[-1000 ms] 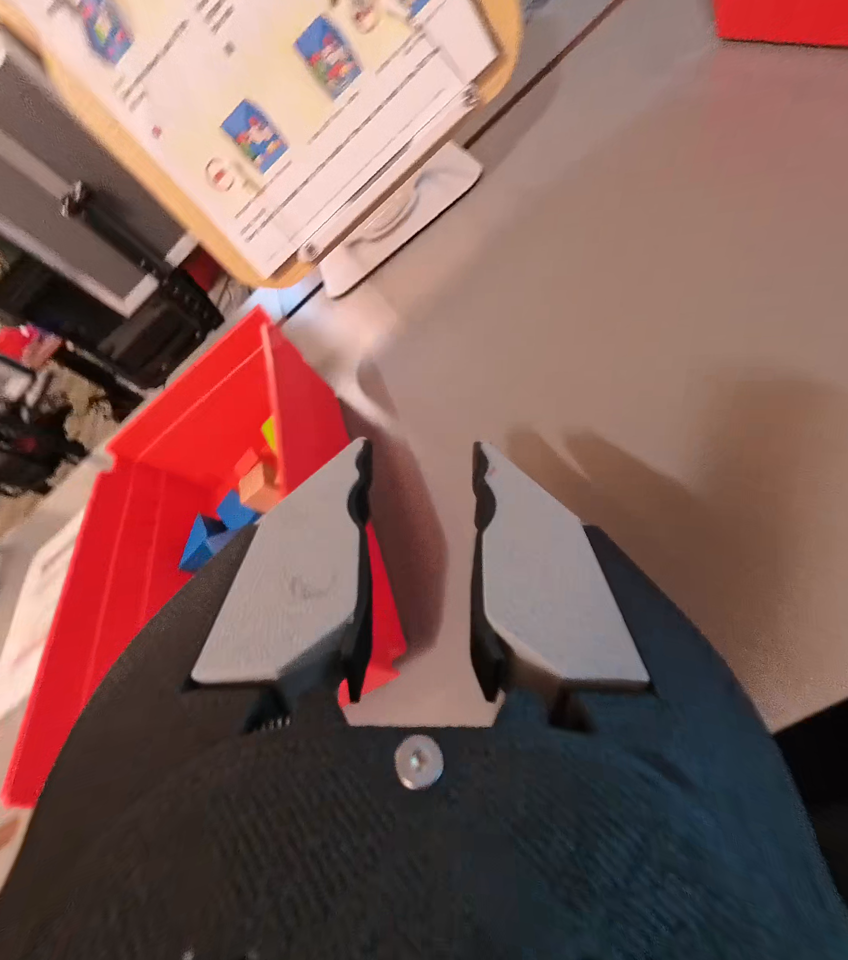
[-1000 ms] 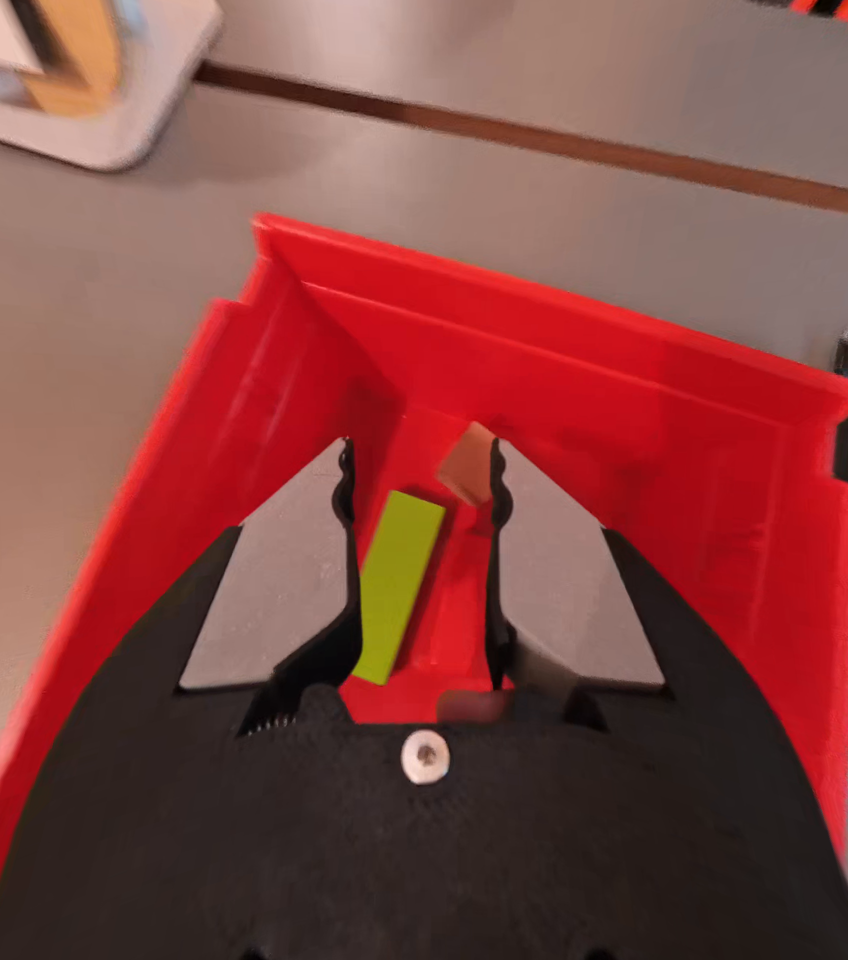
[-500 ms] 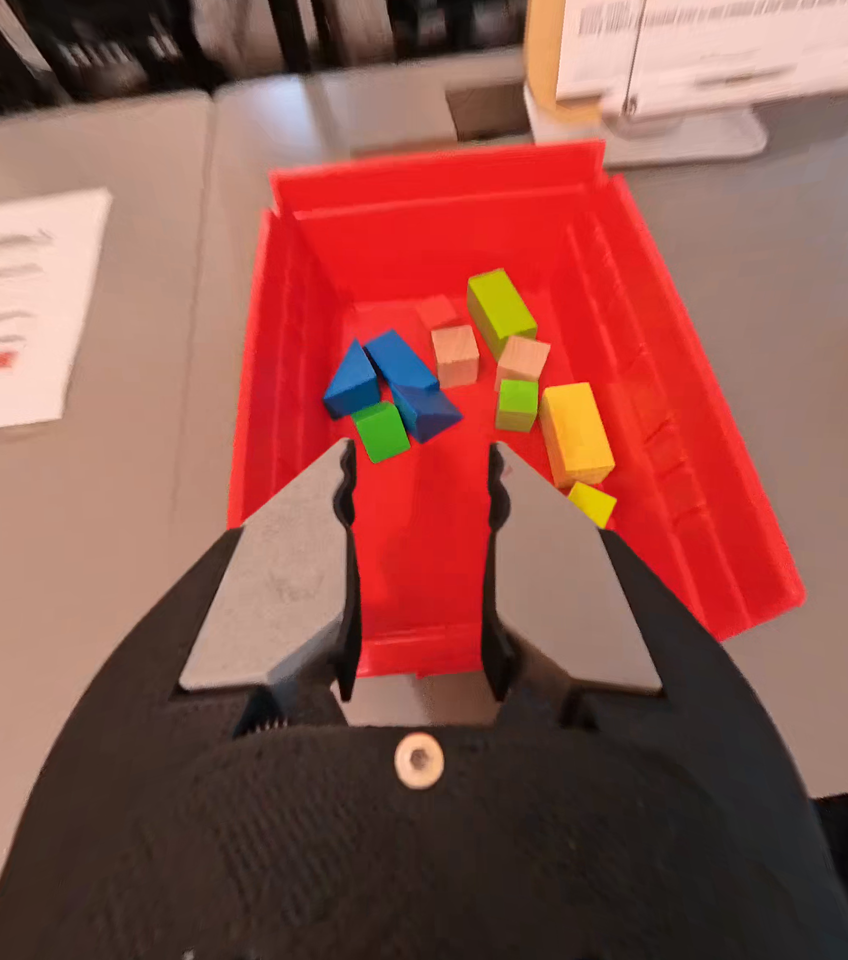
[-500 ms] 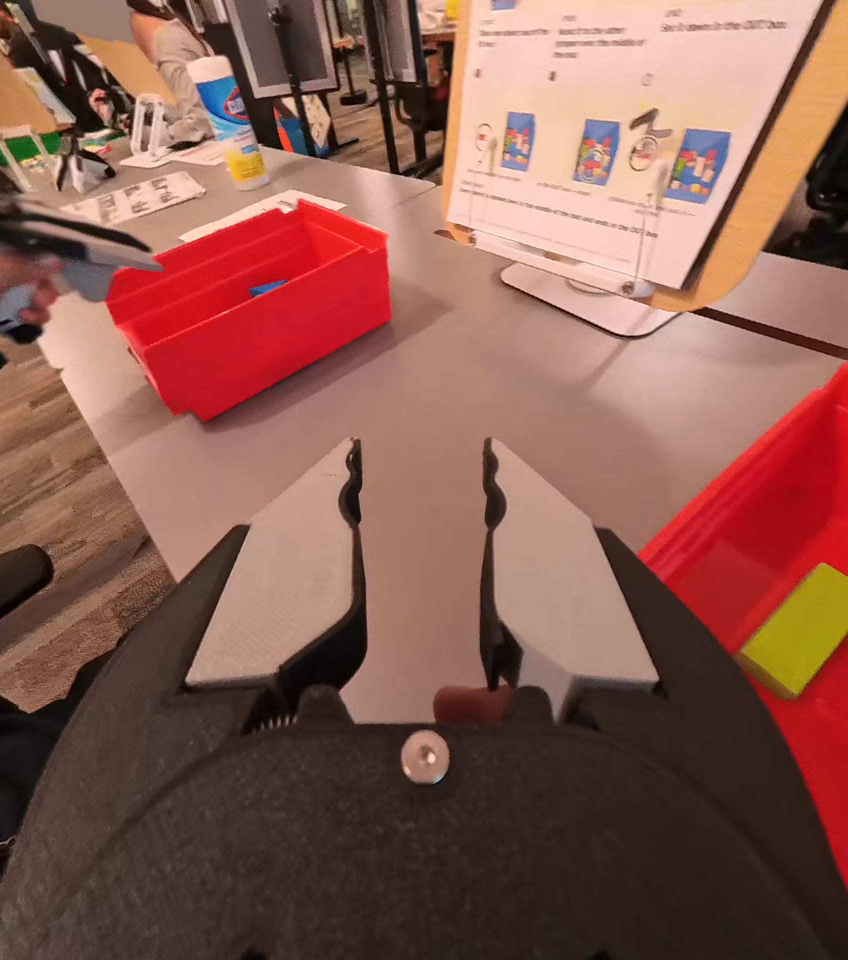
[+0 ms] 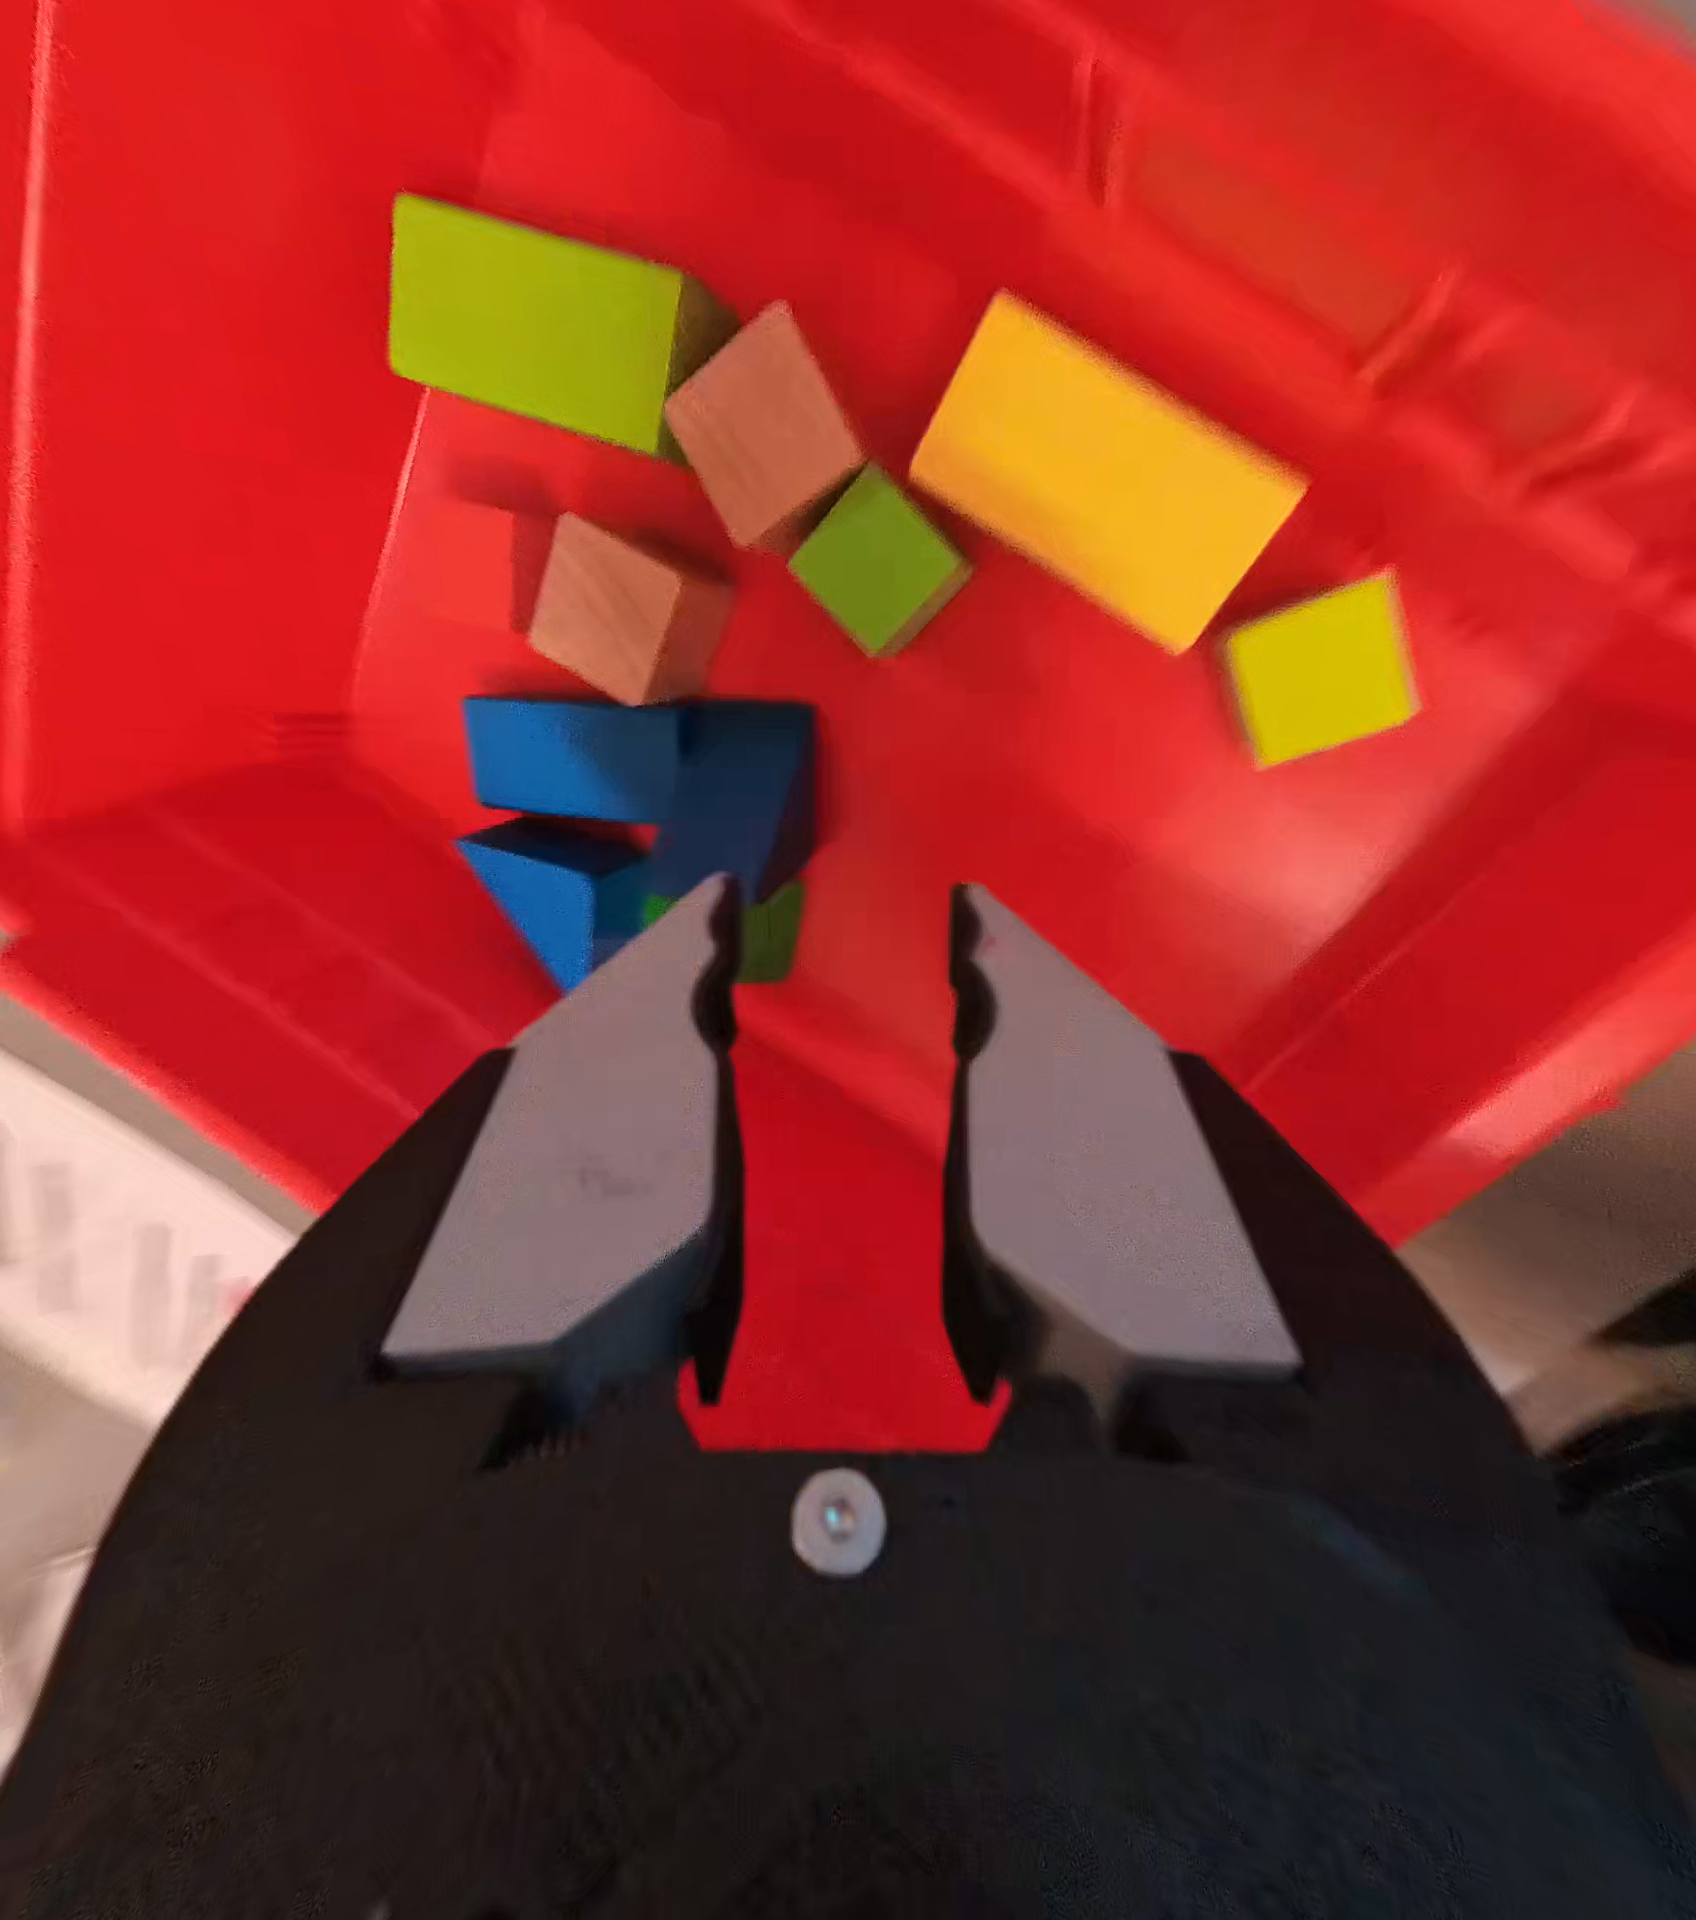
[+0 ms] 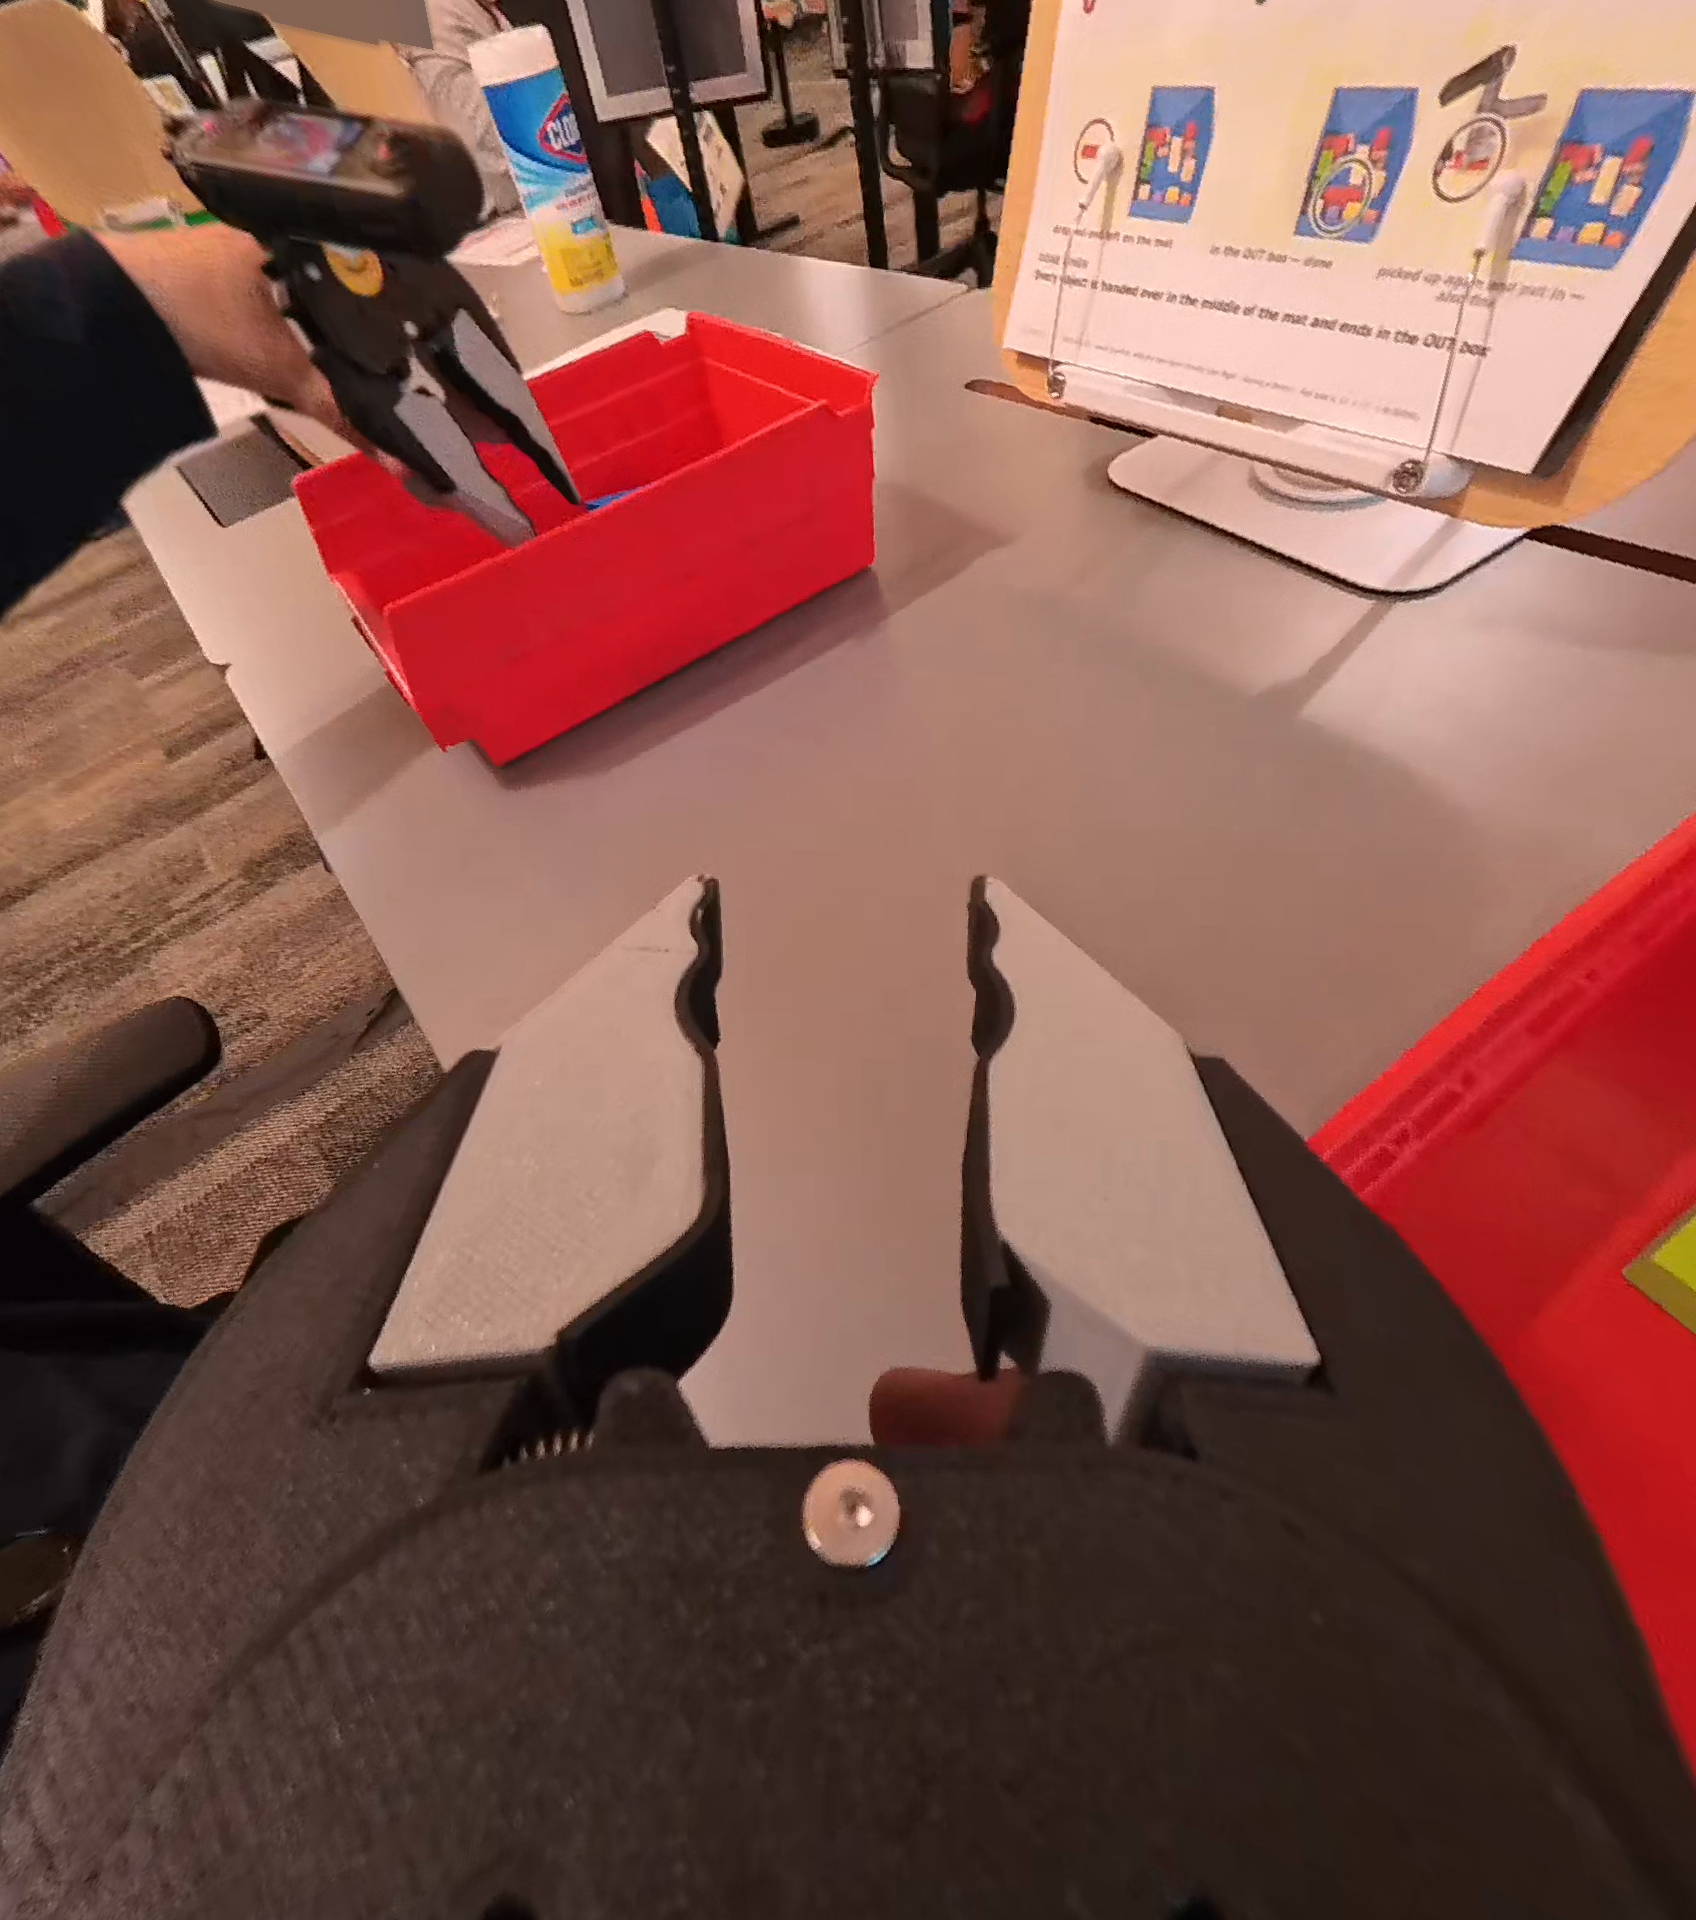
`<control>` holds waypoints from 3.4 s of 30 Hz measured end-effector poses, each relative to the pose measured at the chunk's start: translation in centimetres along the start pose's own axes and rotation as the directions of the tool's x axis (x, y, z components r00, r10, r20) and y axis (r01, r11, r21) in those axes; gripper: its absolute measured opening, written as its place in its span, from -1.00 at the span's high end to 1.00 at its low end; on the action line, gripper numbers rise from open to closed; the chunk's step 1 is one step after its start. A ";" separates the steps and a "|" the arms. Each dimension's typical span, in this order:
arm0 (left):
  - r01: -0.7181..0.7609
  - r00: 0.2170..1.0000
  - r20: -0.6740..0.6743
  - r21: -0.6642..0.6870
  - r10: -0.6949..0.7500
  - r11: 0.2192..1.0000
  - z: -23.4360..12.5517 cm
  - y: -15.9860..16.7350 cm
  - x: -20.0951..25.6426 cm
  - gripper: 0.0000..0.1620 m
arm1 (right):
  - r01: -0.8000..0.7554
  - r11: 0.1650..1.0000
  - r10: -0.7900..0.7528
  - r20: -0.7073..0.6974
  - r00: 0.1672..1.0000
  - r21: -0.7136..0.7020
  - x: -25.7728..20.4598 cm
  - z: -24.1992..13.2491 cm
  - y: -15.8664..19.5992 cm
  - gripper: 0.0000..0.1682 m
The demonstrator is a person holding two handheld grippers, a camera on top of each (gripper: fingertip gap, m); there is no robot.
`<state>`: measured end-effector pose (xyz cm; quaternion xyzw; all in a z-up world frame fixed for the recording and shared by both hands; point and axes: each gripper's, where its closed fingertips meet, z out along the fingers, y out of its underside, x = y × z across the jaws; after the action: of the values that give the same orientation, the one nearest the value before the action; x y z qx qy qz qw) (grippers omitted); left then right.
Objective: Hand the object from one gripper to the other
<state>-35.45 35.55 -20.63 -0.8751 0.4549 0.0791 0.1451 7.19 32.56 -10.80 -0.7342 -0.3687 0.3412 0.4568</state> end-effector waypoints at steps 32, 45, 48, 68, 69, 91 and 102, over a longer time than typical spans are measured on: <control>-0.139 0.990 -0.054 -0.250 0.129 0.958 4.8 1.8 -3.9 0.60 | -0.054 0.998 0.056 0.038 0.998 -0.043 1.1 1.4 1.0 0.46; 0.038 0.999 -0.016 0.866 -0.049 0.499 -14.4 -16.5 13.3 0.60 | 0.052 0.996 -0.069 0.261 0.963 0.069 -7.8 0.8 -1.7 0.39; 0.297 0.909 -0.373 0.892 0.186 0.341 -17.7 -19.5 22.5 0.60 | 0.105 0.983 -0.154 0.360 0.920 0.152 -11.7 0.0 -2.7 0.32; 0.504 0.721 -0.593 0.804 0.359 0.317 -18.3 -23.3 30.3 0.61 | -0.020 0.987 -0.069 0.540 0.839 0.157 -16.9 0.1 -2.5 0.63; 0.507 0.720 -0.599 0.798 0.349 0.325 -18.0 -23.3 30.1 0.60 | -0.013 0.989 -0.067 0.528 0.847 0.146 -16.6 0.3 -2.4 0.63; 0.470 0.839 -0.540 0.777 0.060 0.420 -15.7 -21.0 25.4 0.65 | -0.164 0.978 0.073 -0.533 0.843 -0.126 19.5 -5.1 7.4 0.63; 0.509 0.818 -0.573 0.763 0.052 0.398 -15.7 -20.8 24.6 0.69 | -0.277 0.942 0.118 -0.589 0.800 -0.187 25.3 3.0 3.0 0.63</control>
<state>-4.18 22.67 -8.63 -0.7034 0.3151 -0.4309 0.4693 17.85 54.49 -18.74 -0.8910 -0.1782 0.1001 0.4054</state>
